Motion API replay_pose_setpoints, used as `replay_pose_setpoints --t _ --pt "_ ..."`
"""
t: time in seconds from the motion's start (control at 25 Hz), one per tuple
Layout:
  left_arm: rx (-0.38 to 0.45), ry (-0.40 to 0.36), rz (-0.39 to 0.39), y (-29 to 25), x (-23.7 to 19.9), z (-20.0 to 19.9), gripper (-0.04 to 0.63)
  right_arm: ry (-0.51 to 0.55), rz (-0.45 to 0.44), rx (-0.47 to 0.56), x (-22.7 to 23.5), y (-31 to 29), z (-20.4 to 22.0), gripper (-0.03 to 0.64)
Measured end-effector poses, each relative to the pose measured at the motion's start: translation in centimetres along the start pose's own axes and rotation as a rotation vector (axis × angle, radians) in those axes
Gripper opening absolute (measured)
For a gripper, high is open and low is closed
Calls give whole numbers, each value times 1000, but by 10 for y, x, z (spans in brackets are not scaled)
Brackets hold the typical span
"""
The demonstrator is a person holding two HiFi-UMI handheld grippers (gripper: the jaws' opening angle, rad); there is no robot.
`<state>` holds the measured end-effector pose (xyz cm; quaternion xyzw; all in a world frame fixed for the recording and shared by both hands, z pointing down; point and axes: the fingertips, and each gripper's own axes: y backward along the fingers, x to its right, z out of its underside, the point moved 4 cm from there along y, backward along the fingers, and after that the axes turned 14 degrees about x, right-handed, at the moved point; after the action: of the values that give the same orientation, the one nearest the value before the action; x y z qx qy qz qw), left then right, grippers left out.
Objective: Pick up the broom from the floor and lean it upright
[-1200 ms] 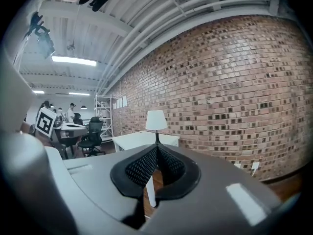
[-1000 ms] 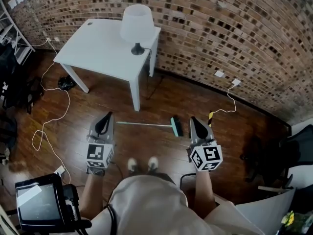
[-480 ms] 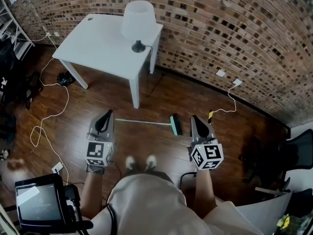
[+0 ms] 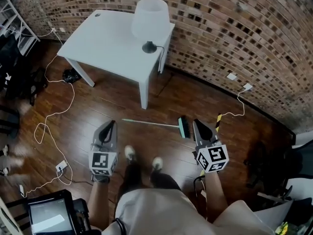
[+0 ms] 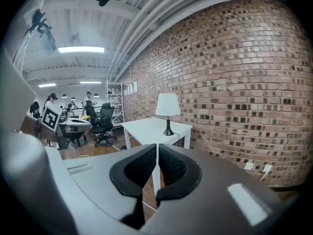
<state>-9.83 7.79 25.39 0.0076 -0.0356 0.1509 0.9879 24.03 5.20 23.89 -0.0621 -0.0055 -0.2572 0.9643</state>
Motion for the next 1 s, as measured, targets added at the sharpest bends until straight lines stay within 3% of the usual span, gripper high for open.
replay_pose_setpoints --t 0.64,1.0 --pt "-132 18 -53 -21 -126 118 0 -52 -260 -159 -81 -174 119 80" --pt "-216 42 -104 -38 -164 231 0 -57 -305 -251 -101 -254 223 83"
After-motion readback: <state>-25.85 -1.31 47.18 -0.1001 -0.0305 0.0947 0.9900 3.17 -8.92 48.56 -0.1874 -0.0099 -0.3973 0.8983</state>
